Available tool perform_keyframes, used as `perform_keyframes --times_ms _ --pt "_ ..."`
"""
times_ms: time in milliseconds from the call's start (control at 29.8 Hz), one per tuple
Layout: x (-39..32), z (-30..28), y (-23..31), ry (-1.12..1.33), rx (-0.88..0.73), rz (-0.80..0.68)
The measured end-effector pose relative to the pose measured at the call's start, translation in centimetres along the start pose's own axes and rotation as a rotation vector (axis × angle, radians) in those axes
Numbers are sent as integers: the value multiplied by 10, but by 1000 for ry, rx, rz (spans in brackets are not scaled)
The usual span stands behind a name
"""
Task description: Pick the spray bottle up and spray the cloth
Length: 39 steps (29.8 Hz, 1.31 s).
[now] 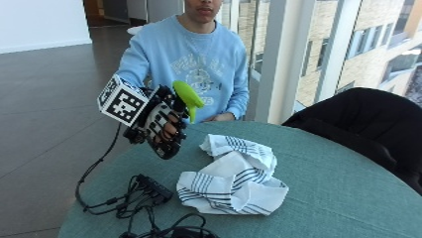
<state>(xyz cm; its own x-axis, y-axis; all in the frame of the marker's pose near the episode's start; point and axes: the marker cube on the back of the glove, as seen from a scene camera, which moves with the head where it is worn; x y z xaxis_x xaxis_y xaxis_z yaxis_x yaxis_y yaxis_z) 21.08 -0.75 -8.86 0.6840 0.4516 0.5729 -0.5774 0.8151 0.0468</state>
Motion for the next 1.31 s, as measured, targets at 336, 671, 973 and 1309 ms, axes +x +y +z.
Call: perform_keyframes --times_ms 336,671,973,1309 --pt "-13 16 -11 88 -217 66" --pt "-10 30 -7 171 -317 92" --pt "-8 32 -6 180 -344 110" --pt "-5 29 -5 193 -358 134"
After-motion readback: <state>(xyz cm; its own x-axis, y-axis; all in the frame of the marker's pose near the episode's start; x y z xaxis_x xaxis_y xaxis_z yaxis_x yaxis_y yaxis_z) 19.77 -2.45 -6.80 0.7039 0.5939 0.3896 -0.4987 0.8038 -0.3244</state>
